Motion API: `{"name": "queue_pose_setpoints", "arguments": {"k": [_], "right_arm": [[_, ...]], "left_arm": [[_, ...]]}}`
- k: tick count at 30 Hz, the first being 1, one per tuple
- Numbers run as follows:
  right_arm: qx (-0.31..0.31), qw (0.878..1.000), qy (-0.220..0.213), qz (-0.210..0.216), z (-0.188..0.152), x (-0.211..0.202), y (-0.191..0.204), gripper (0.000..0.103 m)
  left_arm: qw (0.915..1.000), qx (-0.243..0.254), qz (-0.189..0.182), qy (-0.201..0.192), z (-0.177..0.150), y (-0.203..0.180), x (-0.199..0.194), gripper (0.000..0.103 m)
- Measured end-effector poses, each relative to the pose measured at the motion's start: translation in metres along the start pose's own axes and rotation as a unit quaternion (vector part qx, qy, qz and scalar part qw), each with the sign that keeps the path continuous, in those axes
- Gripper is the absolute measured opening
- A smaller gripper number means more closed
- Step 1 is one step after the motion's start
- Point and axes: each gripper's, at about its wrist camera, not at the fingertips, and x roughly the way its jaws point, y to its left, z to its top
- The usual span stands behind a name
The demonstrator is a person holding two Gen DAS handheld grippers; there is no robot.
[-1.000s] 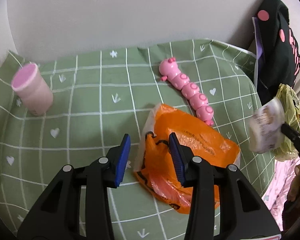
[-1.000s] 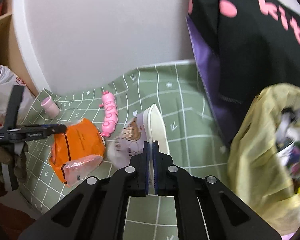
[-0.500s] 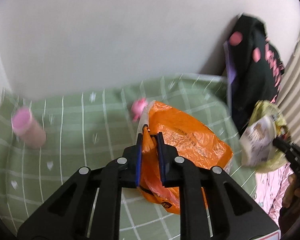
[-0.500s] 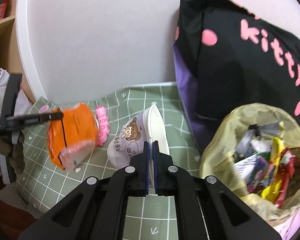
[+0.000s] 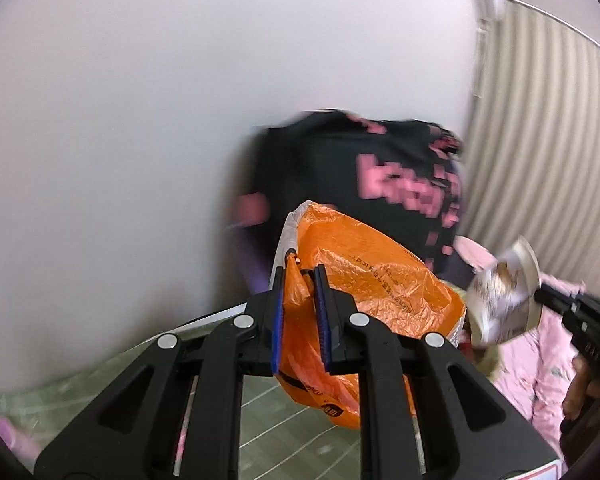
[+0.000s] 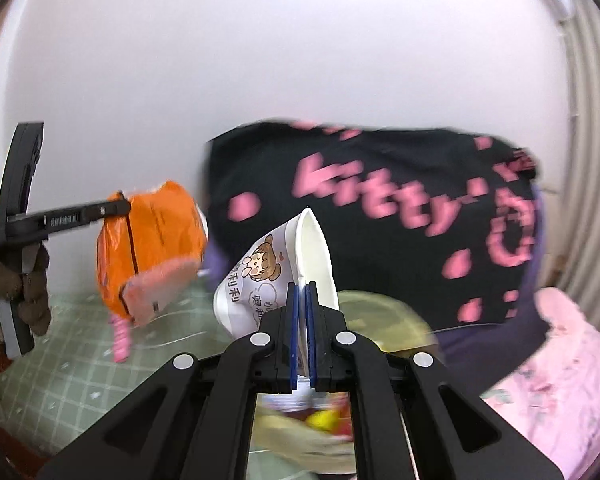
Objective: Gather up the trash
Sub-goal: 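Carry the orange bag and paper cup over the yellow bag, then lower both items into the yellow bag and open both grippers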
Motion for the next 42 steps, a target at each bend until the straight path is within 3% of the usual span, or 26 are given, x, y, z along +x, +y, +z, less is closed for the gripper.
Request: {"name": "queue_pose_setpoints", "arguments": {"k": [4, 8, 11, 15, 17, 21, 29, 37, 42], "right_arm": [[0.008, 0.998, -0.02, -0.051, 0.01, -0.025, -0.041, 0.005], [0.005, 0.997, -0.021, -0.07, 0.014, -0.028, -0.061, 0.005], [0.001, 0.998, 0.014, -0.062, 0.004, -0.005, -0.068, 0.005], [0.01, 0.994, 0.103, -0.032, -0.034, 0.053, -0.071, 0.005], [0.007, 0.99, 0.142, -0.017, -0.054, 0.081, -0.067, 0.005], [0.0, 0.984, 0.177, 0.009, -0.072, 0.118, -0.059, 0.005], [-0.003, 0.983, 0.184, 0.015, -0.074, 0.137, -0.059, 0.005], [0.015, 0.983, 0.181, -0.022, -0.071, 0.133, -0.063, 0.006], [0.028, 0.98, 0.191, -0.04, -0.075, 0.134, -0.06, 0.006]], "left_arm": [[0.9983, 0.037, -0.044, 0.01, 0.002, -0.059, 0.041, 0.014], [0.9941, 0.036, -0.085, 0.058, -0.017, -0.1, 0.094, 0.014], [0.9884, 0.032, -0.093, 0.116, -0.042, -0.116, 0.137, 0.014], [0.9801, 0.029, -0.098, 0.17, -0.064, -0.112, 0.169, 0.013], [0.9782, 0.034, -0.097, 0.18, -0.071, -0.113, 0.175, 0.013], [0.9766, 0.05, -0.089, 0.189, -0.078, -0.112, 0.179, 0.013], [0.9752, 0.055, -0.087, 0.196, -0.076, -0.104, 0.184, 0.013], [0.9677, 0.054, -0.129, 0.21, -0.066, -0.092, 0.19, 0.014], [0.9581, 0.036, -0.163, 0.233, -0.065, -0.081, 0.198, 0.015]]}}
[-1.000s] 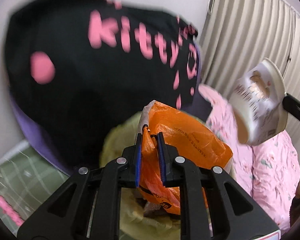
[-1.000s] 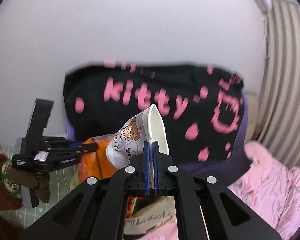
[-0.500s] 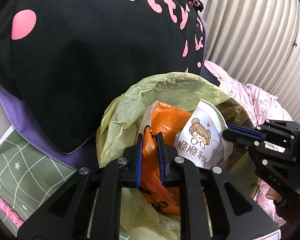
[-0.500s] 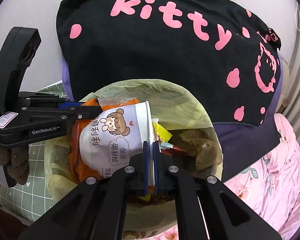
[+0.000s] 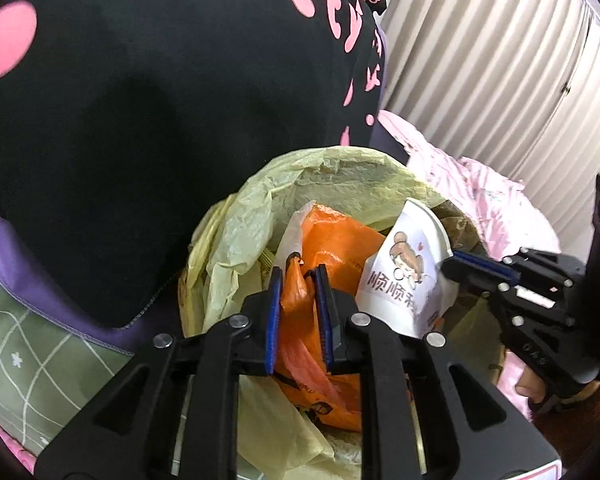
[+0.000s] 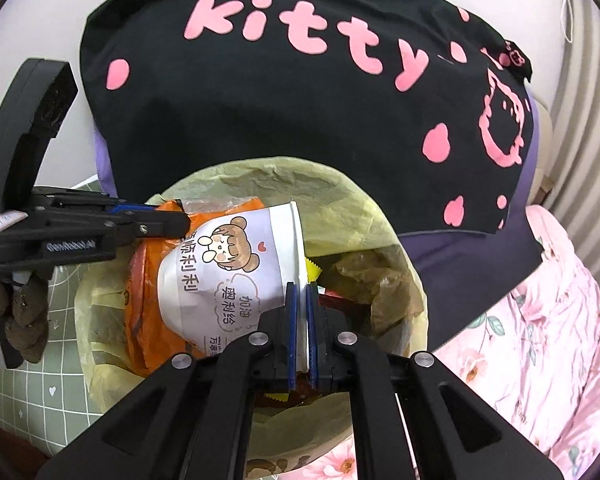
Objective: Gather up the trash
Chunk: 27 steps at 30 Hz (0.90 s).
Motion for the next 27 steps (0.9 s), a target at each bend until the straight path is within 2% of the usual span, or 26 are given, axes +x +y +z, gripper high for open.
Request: {"name": "queue_pose_setpoints", "arguments": {"k": [4, 8, 11, 12, 13, 15, 18, 20, 24, 27], "right_arm": [[0.016, 1.0, 0.006, -0.019, -0.003, 0.001, 0.001, 0.006], [0.05, 0.998, 0.007, -0.029, -0.007, -0.004, 0.0, 0.007], [0.074, 0.996, 0.011, -0.038, -0.009, -0.008, 0.003, 0.007], [0.078, 0.996, 0.009, -0.05, -0.01, -0.01, 0.006, 0.014], [0.081, 0.995, 0.005, -0.058, -0.011, -0.014, 0.01, 0.031], [0.089, 0.994, -0.016, -0.057, -0.013, -0.026, 0.017, 0.045], [0.101, 0.993, -0.042, -0.051, -0.017, -0.043, 0.025, 0.045], [0.11, 0.992, -0.057, -0.025, -0.02, -0.056, 0.032, 0.045], [0.104, 0.992, -0.069, 0.024, -0.026, -0.074, 0.054, 0.045], [0.081, 0.992, -0.068, 0.064, -0.034, -0.083, 0.079, 0.045]], "left_arm": [[0.9992, -0.022, -0.034, -0.004, -0.002, 0.01, -0.012, 0.028], [0.9985, -0.022, -0.033, -0.037, -0.005, 0.015, -0.038, 0.041], [0.9981, -0.018, -0.001, -0.059, -0.012, 0.018, -0.058, 0.047], [0.9976, -0.021, 0.005, -0.065, -0.015, 0.02, -0.063, 0.049], [0.997, -0.025, 0.011, -0.072, -0.019, 0.022, -0.068, 0.052], [0.9953, -0.036, 0.024, -0.087, -0.033, 0.026, -0.083, 0.056], [0.9913, -0.055, 0.06, -0.104, -0.057, 0.031, -0.11, 0.06], [0.9877, -0.062, 0.087, -0.113, -0.073, 0.032, -0.13, 0.062], [0.9724, -0.071, 0.174, -0.137, -0.11, 0.025, -0.172, 0.062], [0.9609, -0.094, 0.215, -0.147, -0.139, 0.02, -0.191, 0.062]]}}
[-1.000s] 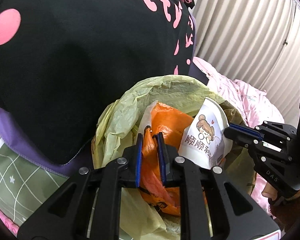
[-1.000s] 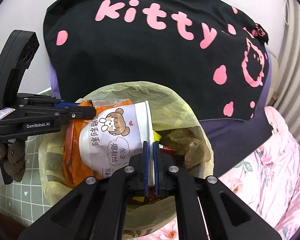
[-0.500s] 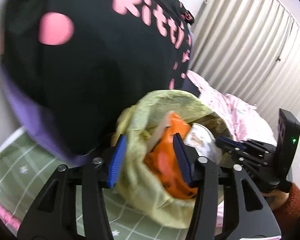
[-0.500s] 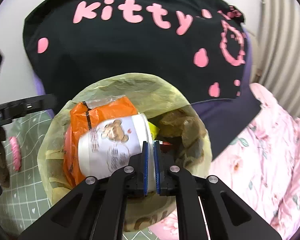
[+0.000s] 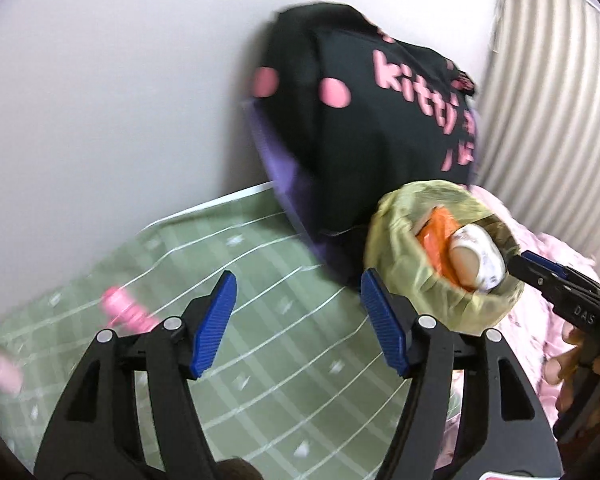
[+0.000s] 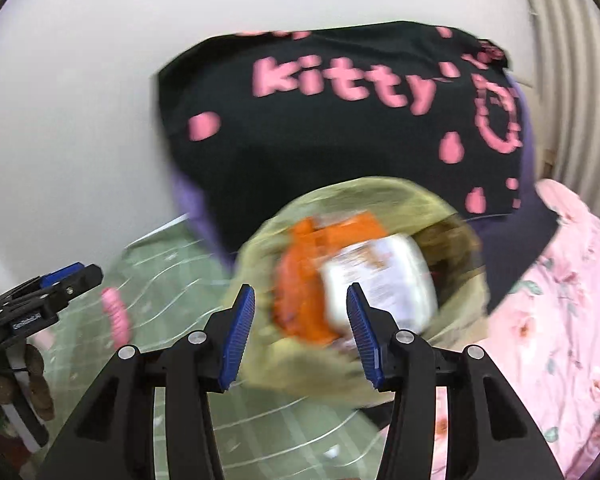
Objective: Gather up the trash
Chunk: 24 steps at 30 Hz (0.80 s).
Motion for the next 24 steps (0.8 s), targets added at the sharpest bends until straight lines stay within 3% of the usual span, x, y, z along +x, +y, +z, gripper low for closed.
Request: {"name": "queue_pose_setpoints", "arguments": {"k": [5, 13, 18, 24], "right_arm": [[-0.027, 0.997, 0.013, 0.073, -0.029, -0.011, 0.034, 0.045], [-0.125, 0.981, 0.022, 0.146, -0.07, -0.044, 0.083, 0.045], [-0.147, 0.975, 0.003, 0.166, -0.082, -0.063, 0.094, 0.045], [-0.15, 0.973, 0.001, 0.175, -0.093, -0.081, 0.098, 0.045]], "left_arm": [[0.9967, -0.024, 0.077, -0.005, -0.046, 0.001, -0.05, 0.062], [0.9751, -0.063, 0.212, -0.02, -0.101, -0.016, -0.124, 0.062], [0.9656, -0.076, 0.246, -0.037, -0.12, -0.019, -0.154, 0.062], [0.9643, -0.08, 0.249, -0.041, -0.131, -0.028, -0.174, 0.062]]}}
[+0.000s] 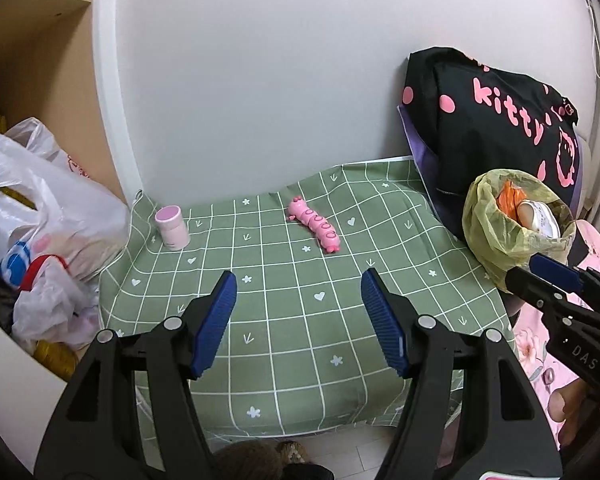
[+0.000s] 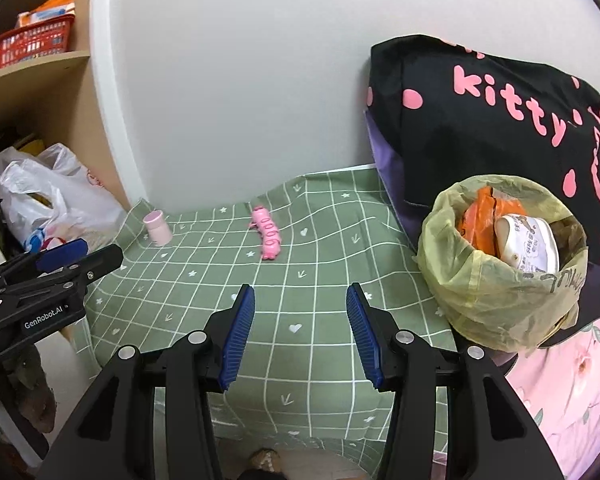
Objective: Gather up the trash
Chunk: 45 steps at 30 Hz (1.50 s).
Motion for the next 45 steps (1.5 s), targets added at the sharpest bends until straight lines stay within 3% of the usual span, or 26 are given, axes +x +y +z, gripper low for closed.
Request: {"name": "queue_pose_setpoints", "arguments": {"k": [45], "right_arm": [[0.009, 1.0, -0.018, -0.017, -0.002, -0.016, -0.002, 0.045]], "left_arm": [[0.9996, -0.001, -0.026, -0.01, 0.002, -0.003, -0.01, 0.061]]}}
